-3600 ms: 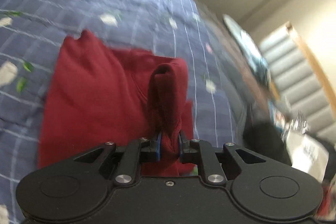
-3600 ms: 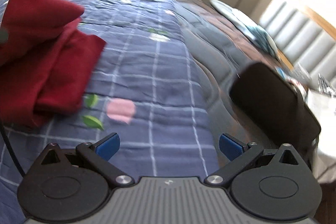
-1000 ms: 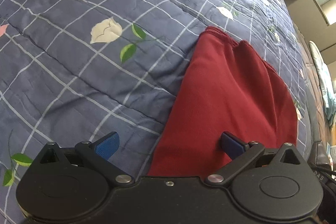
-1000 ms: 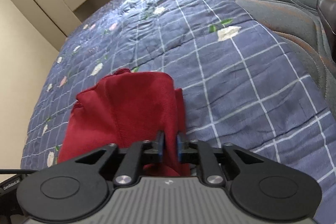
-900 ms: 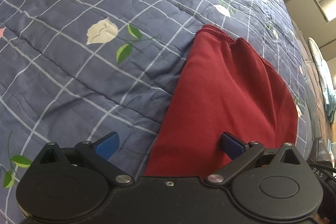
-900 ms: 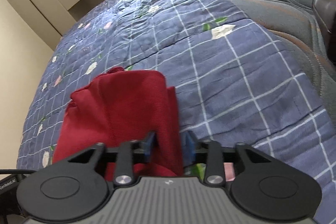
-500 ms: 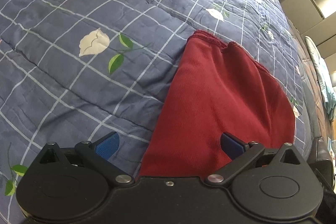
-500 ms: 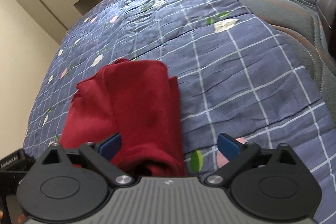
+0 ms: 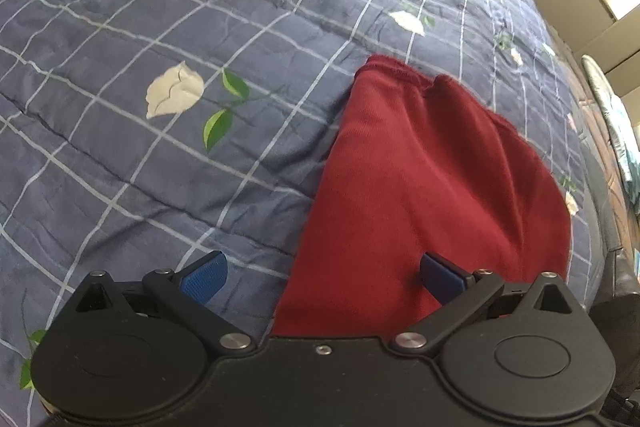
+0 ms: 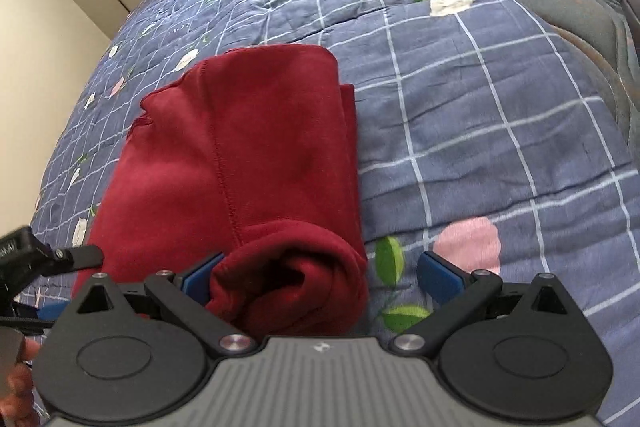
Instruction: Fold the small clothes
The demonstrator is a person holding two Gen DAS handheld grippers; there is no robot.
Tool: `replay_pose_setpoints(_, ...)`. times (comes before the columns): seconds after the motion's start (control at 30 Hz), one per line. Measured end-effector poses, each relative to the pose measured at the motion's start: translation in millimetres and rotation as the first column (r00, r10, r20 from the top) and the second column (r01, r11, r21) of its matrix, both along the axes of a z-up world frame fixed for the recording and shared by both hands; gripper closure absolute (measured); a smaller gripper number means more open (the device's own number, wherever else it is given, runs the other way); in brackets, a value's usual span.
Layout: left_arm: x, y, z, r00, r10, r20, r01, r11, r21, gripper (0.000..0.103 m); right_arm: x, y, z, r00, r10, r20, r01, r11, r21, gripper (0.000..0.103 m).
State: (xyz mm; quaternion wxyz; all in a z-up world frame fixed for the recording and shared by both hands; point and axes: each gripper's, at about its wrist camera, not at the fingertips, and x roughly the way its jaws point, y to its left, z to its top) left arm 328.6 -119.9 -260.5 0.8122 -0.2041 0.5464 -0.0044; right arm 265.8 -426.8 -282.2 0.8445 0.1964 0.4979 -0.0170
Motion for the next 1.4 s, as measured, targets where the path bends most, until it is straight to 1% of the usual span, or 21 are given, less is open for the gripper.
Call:
replay_pose_setpoints(0.1,-1.9,0.0,-8.1,1.000,0.001,-0.020,-0.001,1.000,0.003,0.001,-8.6,-0.1,1.2,1.000,-0.010,0.004,0.010,1.000,-0.001,0.000)
replay_pose_setpoints(0.2,-5.2,1.3,-13.3,1.000,0.015,-0.026,-0.015,1.000,-0.001,0.001,-23.4,-5.3,4.0,0.999,-0.049,0.012,0.049,0.999,-0.003,0.000)
replay_pose_setpoints(0.33,-6.1,2.1,-16.1,0.999,0.023,-0.040,-0.024,1.000,-0.009,0.001,-37.0,-12.1,6.3,0.995,-0.097,-0.003,0.097,0.995,-0.013,0.000)
replay_pose_setpoints(0.47,-5.8,-0.6,-15.9,0.999,0.015,-0.044,-0.015,1.000,0.004,0.001,-42.7,-10.3,11.9,0.995,-0.099,0.000,0.099,0.994,-0.040,0.000)
replay_pose_setpoints(0.6,-3.3,-1.6,-15.9,0.999,0.013,-0.048,-0.013,1.000,0.006,0.001,-44.0,-9.7,21.7,0.994,-0.099,0.046,0.101,0.994,-0.044,0.000)
replay_pose_setpoints(0.63,-3.1,-1.4,-16.0,0.999,0.013,-0.048,-0.012,1.000,0.007,0.001,-44.4,-10.4,21.9,0.994,-0.098,0.044,0.100,0.994,-0.045,0.000)
replay_pose_setpoints(0.7,-3.2,-1.7,-16.4,0.999,0.013,-0.049,-0.013,1.000,0.006,0.001,-44.3,-12.4,15.0,0.994,-0.105,0.010,0.105,0.993,-0.043,0.000)
replay_pose_setpoints(0.77,-3.0,-1.6,-17.0,0.999,0.015,-0.051,-0.015,1.000,0.003,0.001,-46.0,-16.5,7.3,0.991,-0.131,-0.025,0.131,0.991,-0.015,0.000)
replay_pose_setpoints(0.8,-3.0,-1.4,-17.5,0.999,0.015,-0.053,-0.015,1.000,0.000,0.001,-47.9,-18.6,5.9,0.989,-0.146,-0.028,0.146,0.989,0.002,0.000)
replay_pose_setpoints(0.87,-3.5,-0.9,-18.7,0.998,0.015,-0.056,-0.015,1.000,-0.003,0.001,-50.4,-18.7,8.2,0.989,-0.146,-0.024,0.146,0.989,0.007,0.000)
replay_pose_setpoints(1.0,-3.3,1.1,-19.6,0.998,0.013,-0.055,-0.013,1.000,-0.010,0.001,-48.0,-17.6,21.0,0.993,-0.112,0.027,0.112,0.994,0.010,0.000)
replay_pose_setpoints(1.1,-2.9,2.9,-18.0,0.999,0.014,-0.052,-0.015,1.000,-0.016,0.001,-43.4,-19.6,31.1,0.994,-0.088,0.068,0.089,0.996,-0.009,0.000)
replay_pose_setpoints(1.17,-2.7,3.6,-14.9,0.999,0.012,-0.042,-0.013,1.000,-0.013,0.001,-37.0,-22.8,33.8,0.993,-0.090,0.079,0.092,0.996,-0.020,0.000)
replay_pose_setpoints(1.27,-1.0,3.4,-8.9,1.000,0.010,-0.014,-0.010,1.000,0.005,0.001,-25.9,-29.2,35.2,0.991,-0.107,0.081,0.109,0.994,-0.030,0.000)
replay_pose_setpoints(1.4,5.5,3.5,-1.9,0.999,0.011,0.035,-0.011,1.000,0.018,0.001,-6.7,-33.4,32.9,0.991,-0.090,0.100,0.091,0.996,-0.007,0.000)
